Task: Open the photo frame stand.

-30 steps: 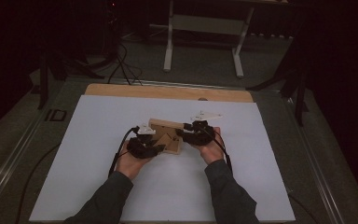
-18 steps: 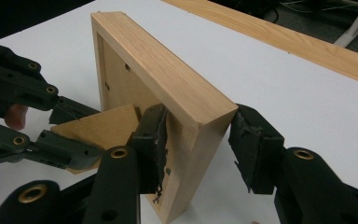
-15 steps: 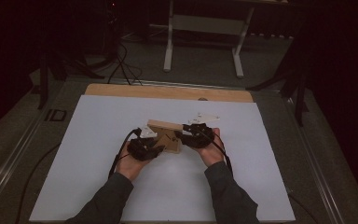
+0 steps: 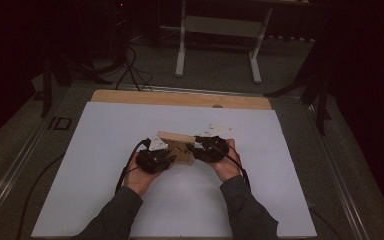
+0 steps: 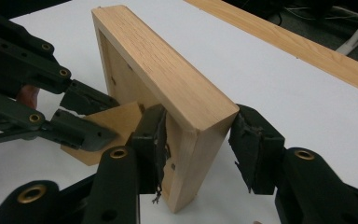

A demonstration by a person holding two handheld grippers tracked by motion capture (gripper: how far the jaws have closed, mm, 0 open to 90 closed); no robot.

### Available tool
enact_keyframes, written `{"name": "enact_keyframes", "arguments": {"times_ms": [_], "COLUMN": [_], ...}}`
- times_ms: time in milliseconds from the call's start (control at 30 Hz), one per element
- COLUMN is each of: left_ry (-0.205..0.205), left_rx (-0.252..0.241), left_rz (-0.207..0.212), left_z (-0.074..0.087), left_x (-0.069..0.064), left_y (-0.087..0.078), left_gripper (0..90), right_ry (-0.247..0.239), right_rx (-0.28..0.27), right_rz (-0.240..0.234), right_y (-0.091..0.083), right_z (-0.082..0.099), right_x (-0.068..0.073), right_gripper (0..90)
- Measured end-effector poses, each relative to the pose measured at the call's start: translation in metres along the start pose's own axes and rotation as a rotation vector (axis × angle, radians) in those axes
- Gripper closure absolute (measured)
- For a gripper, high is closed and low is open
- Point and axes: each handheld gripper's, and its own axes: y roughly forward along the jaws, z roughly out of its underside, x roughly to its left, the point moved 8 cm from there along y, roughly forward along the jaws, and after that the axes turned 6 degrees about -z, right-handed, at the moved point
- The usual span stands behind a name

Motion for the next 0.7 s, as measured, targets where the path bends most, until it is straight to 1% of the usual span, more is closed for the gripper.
{"name": "enact_keyframes", "arguments": {"times_ms": [133,167,333,700], "left_ry": [0.002,0.011,0.012,0.013], "left_rx": [-0.001,0.009,0.010,0.005], "left_rz": [0.002,0.008,0.014,0.025], "left_z": [0.001,0.003,0.005,0.010], "left_x": [-0.001,-0.001,-0.003,-0.005], "left_y": [-0.001,-0.001,-0.001,-0.003], "left_gripper": [72.0,72.0,72.5,73.4], "right_ry": [-0.008,-0.014,-0.008,-0.034], "right_rx": [-0.001,-0.006,-0.015,-0.010], "right_rz": [-0.003,-0.003,-0.018,-0.013], "right_y": [-0.001,-0.001,-0.002,-0.005], "right_z": [0.001,0.002,0.006,0.009], "right_x": [0.003,0.004,0.008,0.015], "right_gripper": [55.7,55.7,55.9,55.5]}}
